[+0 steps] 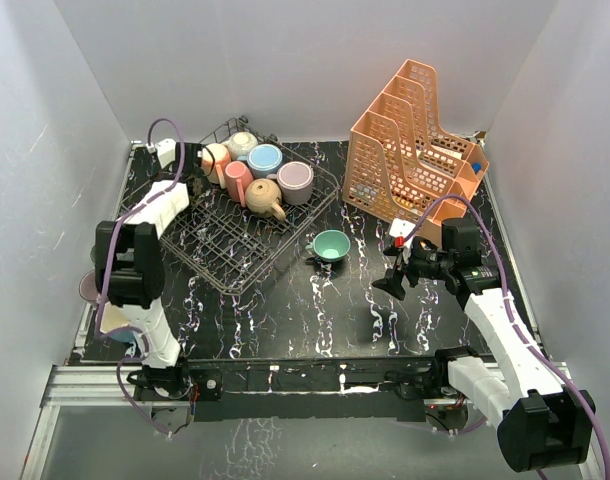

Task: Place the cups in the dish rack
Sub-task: Pick up the cup at the center of the board.

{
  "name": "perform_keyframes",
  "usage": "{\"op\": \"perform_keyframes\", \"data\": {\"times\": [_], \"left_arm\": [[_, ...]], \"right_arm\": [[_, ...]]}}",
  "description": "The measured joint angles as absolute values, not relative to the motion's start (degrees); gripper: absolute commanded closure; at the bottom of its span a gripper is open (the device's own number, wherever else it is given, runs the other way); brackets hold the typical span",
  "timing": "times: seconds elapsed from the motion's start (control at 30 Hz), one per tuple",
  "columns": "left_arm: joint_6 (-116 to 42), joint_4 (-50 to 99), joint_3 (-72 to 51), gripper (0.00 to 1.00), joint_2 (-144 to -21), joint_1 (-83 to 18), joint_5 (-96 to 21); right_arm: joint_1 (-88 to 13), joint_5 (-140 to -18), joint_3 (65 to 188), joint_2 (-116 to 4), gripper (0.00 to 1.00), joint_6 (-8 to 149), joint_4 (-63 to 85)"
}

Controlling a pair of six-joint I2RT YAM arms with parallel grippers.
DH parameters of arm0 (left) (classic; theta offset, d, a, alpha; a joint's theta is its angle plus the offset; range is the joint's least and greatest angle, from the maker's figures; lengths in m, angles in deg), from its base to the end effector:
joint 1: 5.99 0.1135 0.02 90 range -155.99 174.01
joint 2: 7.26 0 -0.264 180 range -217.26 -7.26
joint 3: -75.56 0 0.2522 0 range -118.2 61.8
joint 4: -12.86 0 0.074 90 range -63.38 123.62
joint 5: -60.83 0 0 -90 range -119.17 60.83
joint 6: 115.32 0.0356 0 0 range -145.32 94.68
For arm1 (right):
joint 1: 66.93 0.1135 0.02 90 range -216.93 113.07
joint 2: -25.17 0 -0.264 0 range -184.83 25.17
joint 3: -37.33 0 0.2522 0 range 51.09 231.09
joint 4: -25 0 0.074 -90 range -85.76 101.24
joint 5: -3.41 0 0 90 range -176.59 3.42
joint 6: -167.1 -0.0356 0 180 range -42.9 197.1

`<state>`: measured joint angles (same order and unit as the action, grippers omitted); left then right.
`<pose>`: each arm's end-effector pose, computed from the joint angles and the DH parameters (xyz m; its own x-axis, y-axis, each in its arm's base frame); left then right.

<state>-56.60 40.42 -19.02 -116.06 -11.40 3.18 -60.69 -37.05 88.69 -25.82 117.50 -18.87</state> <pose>0.4271 -0.0213 0.2321 -0.4020 -0.4025 -0.8224 -0.6158 0.7835 -0.0825 0.1725 0.0461 0.2534 -0.1198 -0.4362 -0.8918 -0.9150 0.3971 -0.0713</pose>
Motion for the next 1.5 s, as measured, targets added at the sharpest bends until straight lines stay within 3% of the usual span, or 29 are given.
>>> {"op": "perform_keyframes", "data": {"times": [0.23,0.5,0.9,1.5], "left_arm": [[-57.09,38.98,-13.05,0.2,-102.2,-11.4,-3.61],[-56.41,34.3,-2.45,0.1,-85.81,-11.35,-24.29],[-66.09,27.35,12.87,0.12,-67.4,-11.35,-51.98],[-65.54,44.97,17.61,0.17,-53.3,-11.53,-57.12]], "right_arm": [[-60.69,-36.7,88.67,-25.82,0.16,117.5,-18.76],[-60.69,-36.22,88.21,-25.84,0.16,117.61,-18.35],[-61.67,-35.54,87.71,-27.83,0.16,118.81,-18.28],[-65.65,-33.68,87.58,-30.62,0.16,119.25,-18.24]]}}
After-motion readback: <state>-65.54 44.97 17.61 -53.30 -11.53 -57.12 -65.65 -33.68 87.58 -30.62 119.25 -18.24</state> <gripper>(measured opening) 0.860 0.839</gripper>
